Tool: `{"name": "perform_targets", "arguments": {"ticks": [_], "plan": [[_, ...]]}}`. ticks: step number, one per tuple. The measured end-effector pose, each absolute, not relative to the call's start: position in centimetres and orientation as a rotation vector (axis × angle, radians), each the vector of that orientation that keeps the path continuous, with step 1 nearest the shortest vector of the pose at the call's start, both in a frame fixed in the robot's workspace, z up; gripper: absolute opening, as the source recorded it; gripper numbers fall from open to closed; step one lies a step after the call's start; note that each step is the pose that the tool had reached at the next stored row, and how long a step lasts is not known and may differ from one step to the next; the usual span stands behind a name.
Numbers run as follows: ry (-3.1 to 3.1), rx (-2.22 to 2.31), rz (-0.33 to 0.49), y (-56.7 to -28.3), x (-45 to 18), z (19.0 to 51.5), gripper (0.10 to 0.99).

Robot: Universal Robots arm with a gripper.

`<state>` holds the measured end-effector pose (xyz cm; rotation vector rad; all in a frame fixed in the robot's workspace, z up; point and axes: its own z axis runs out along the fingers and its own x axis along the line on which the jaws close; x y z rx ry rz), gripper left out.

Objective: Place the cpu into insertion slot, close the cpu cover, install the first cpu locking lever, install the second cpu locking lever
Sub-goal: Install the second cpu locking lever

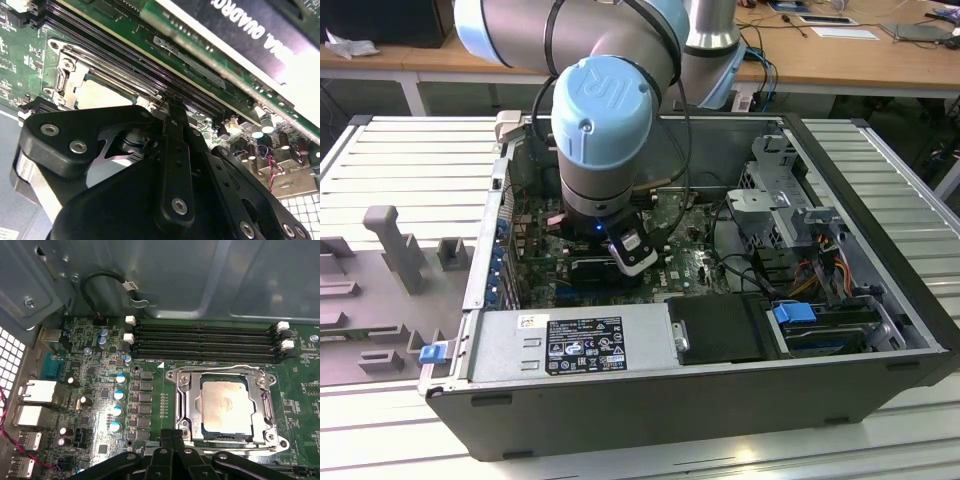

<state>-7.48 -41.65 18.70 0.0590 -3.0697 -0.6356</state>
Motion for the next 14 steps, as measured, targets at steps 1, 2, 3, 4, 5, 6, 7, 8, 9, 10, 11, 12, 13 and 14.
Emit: {"name": "perform_targets", "arguments": {"ticks": [1,2,3,4,5,6,7,8,9,10,11,12,13,14], "plan": [[-3.07,0.059,-0.636,-41.65,-7.49,18.75,0.106],[-3.07,0.059,-0.636,-41.66,-7.51,18.87,0.106],[-3.07,0.059,-0.637,-41.66,-7.53,19.04,0.106],[-3.07,0.059,-0.636,-41.7,-7.55,19.09,0.106],[-3.07,0.059,-0.636,-41.72,-7.55,19.09,0.106],[-3.07,0.059,-0.636,-41.74,-7.54,19.09,0.106],[-3.07,0.059,-0.635,-41.75,-7.54,19.08,0.106],[-3.07,0.059,-0.636,-41.76,-7.55,19.04,0.106],[-3.07,0.059,-0.635,-41.76,-7.55,19.02,0.106],[-3.07,0.059,-0.635,-41.77,-7.55,19.01,0.106],[-3.07,0.059,-0.635,-41.77,-7.54,18.95,0.106],[-3.07,0.059,-0.635,-41.77,-7.55,18.9,0.106],[-3.07,0.059,-0.635,-41.78,-7.55,18.89,0.106],[-3.07,0.059,-0.635,-41.77,-7.54,18.86,0.106]]}}
